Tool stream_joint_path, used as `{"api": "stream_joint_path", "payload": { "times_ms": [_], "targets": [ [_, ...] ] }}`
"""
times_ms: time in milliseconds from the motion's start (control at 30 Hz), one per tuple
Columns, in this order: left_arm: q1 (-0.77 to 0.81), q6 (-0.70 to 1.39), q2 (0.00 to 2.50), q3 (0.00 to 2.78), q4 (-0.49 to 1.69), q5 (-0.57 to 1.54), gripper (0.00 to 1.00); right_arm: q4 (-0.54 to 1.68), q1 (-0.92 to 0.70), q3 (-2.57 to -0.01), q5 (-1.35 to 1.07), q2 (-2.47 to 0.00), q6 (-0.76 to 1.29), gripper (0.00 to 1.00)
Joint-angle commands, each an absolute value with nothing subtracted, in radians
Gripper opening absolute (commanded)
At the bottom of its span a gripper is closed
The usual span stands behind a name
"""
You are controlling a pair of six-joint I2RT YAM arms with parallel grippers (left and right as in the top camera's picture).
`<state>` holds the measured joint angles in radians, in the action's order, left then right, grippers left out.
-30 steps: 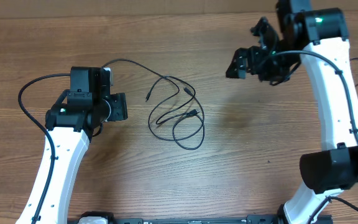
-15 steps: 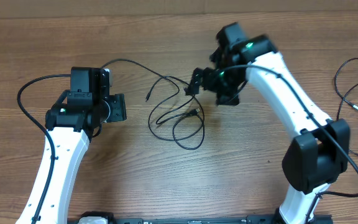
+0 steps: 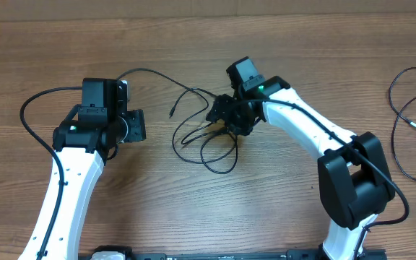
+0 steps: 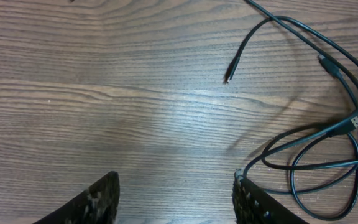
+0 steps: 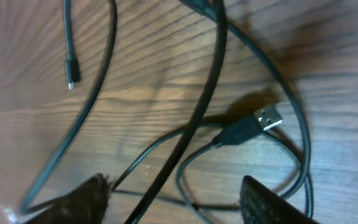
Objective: Untangle cables
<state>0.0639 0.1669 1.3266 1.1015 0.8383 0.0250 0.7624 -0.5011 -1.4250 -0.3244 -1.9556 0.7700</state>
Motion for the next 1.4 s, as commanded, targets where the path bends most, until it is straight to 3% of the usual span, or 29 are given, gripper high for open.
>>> {"api": "stream_joint_path", "payload": {
  "times_ms": [0, 167, 367, 467, 667, 967, 1133, 1367],
  "targets": [
    [0.059, 0.184, 1.313, 1.119, 0.838, 0.019, 0.57, 0.726, -0.525, -1.391, -0.27, -1.955, 0.815, 0.61],
    [0.059, 0.184, 1.313, 1.119, 0.839, 0.019, 0.57, 0.658, -0.564, -1.372, -0.27, -1.955, 0.815, 0.54],
    [0.059, 0.184, 1.313, 1.119, 0.842, 0.019, 0.57, 0.614, -0.591, -1.372, -0.27, -1.955, 0.815, 0.24],
    [0.059, 0.184, 1.313, 1.119, 0.845, 0.019, 0.57, 0.62, -0.591, -1.373, -0.249, -1.955, 0.806, 0.04],
    [0.059, 0.184, 1.313, 1.119, 0.847, 0.02, 0.57, 0.701, -0.533, -1.419, -0.199, -1.92, 0.621, 0.04],
    [0.059, 0.184, 1.313, 1.119, 0.841, 0.02, 0.57, 1.161, -0.388, -1.839, 0.126, -1.823, 0.347, 0.04],
    [0.059, 0.184, 1.313, 1.119, 0.841, 0.02, 0.57, 1.303, -0.286, -2.139, 0.161, -1.823, 0.307, 0.04],
    [0.059, 0.184, 1.313, 1.119, 0.841, 0.023, 0.57, 1.313, -0.102, -2.386, 0.274, -1.823, 0.282, 0.04]
  ]
}}
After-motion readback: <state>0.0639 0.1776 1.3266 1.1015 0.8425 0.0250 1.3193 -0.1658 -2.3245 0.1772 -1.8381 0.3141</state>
